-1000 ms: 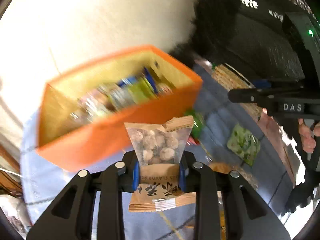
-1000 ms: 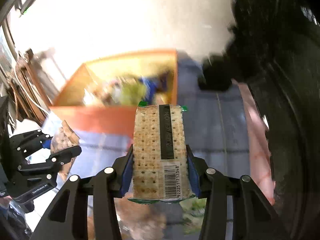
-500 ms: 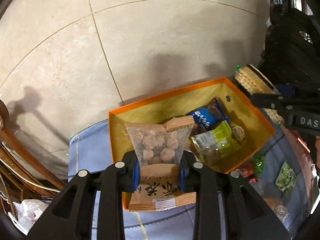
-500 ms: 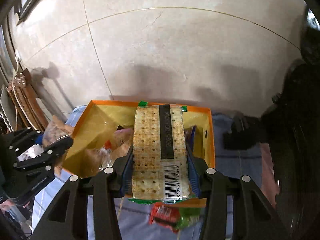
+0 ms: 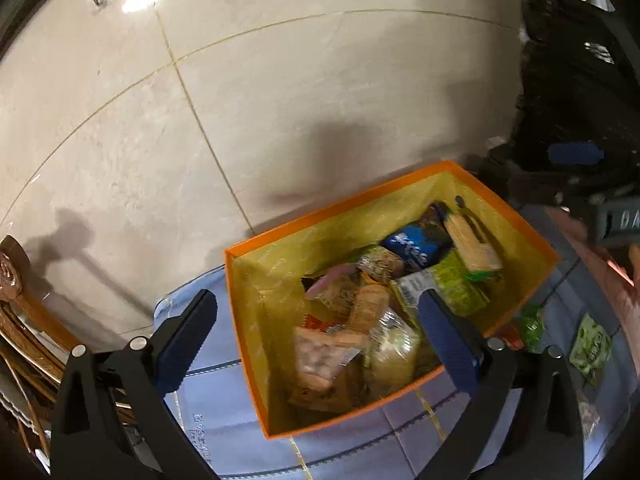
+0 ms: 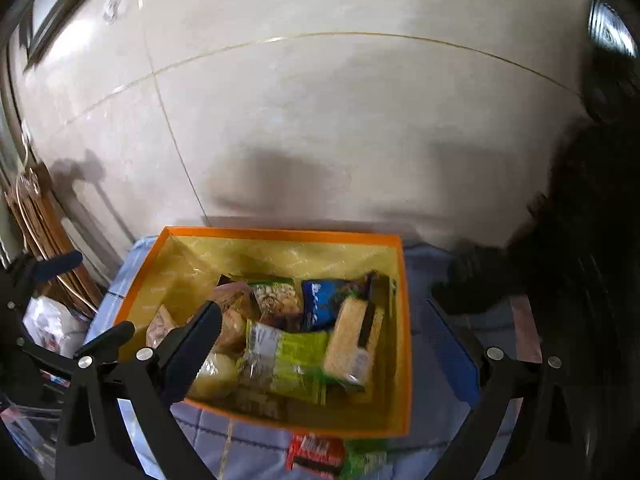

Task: Organize snacks
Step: 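Grasp a red wafer pack with the left gripper while the right grasps the green plum bag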

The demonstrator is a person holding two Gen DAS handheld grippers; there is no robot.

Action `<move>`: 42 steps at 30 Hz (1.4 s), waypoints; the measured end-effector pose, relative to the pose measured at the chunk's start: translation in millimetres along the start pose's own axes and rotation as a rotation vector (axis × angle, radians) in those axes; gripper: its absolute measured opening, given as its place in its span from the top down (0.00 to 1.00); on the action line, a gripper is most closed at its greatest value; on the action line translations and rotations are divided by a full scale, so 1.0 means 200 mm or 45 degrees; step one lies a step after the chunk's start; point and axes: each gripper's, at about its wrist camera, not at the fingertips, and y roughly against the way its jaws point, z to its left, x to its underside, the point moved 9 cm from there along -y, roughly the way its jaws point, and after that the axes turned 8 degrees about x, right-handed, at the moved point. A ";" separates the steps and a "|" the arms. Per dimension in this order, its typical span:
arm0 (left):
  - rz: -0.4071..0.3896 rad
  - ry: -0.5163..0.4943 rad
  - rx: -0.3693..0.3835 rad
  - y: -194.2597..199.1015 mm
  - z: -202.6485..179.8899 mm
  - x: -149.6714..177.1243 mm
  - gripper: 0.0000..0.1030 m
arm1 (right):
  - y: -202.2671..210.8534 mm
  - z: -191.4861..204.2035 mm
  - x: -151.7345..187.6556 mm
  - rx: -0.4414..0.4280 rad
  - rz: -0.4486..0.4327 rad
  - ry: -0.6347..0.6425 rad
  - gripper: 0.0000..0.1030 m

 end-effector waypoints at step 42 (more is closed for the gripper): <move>0.128 -0.017 0.415 -0.65 -0.95 0.58 0.42 | -0.63 -0.35 0.88 0.076 0.432 -0.061 0.69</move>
